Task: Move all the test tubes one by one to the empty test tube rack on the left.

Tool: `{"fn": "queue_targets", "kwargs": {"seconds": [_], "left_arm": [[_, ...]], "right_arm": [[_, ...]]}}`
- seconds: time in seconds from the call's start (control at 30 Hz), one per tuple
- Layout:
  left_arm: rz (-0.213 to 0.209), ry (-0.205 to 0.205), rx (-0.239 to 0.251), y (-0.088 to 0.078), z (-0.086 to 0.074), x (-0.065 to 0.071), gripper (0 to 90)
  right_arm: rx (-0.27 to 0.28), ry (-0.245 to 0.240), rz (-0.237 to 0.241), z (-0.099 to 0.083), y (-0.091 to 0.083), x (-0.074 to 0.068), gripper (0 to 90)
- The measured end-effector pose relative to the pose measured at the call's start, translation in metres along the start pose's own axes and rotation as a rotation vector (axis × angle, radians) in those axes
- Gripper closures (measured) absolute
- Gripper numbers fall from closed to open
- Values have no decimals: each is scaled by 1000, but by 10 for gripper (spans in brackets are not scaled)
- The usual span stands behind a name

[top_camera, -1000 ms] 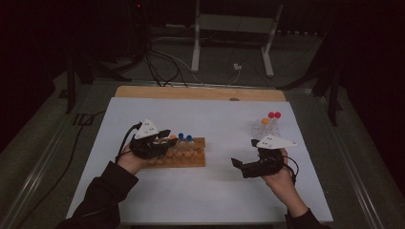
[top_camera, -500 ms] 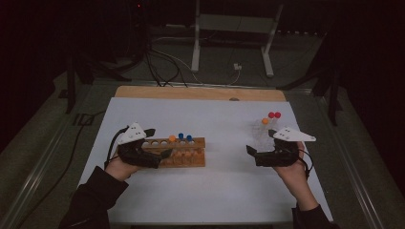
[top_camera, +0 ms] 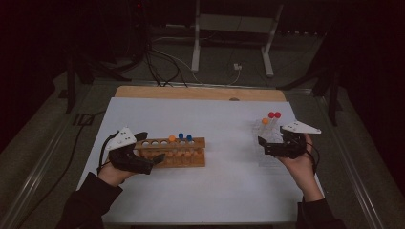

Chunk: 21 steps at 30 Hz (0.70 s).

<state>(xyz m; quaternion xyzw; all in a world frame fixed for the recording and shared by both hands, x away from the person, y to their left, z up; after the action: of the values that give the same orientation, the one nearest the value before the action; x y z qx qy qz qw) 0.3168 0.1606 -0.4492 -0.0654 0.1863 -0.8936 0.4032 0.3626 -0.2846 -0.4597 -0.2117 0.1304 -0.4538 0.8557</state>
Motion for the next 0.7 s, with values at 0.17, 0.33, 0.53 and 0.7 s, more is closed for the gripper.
{"fn": "queue_targets", "kwargs": {"seconds": [0.17,0.33,0.53,0.7], "left_arm": [[2,2,-7,1,-1,-1,8],[-7,-1,-18,1,-2,0,8],[-2,5,-17,0,-3,0,8],[-1,3,-14,0,-2,1,8]], "right_arm": [[-33,24,-27,-2,11,13,163],[-82,35,-26,-4,22,22,300],[-110,41,-23,-2,31,28,454],[-152,54,-31,-2,42,32,541]]}}
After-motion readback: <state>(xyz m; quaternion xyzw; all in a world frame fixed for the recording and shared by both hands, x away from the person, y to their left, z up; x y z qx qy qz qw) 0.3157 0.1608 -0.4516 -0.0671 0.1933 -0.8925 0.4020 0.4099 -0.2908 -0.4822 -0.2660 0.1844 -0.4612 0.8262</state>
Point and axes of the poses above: each handheld gripper's, and its own axes: y roughly forward along the jaws, z roughly out of its top, x roughly to its right, the point moved 4 cm from there along y, roughly forward along the jaws, and after that the axes turned 9 degrees about z, right-handed, at the moved point
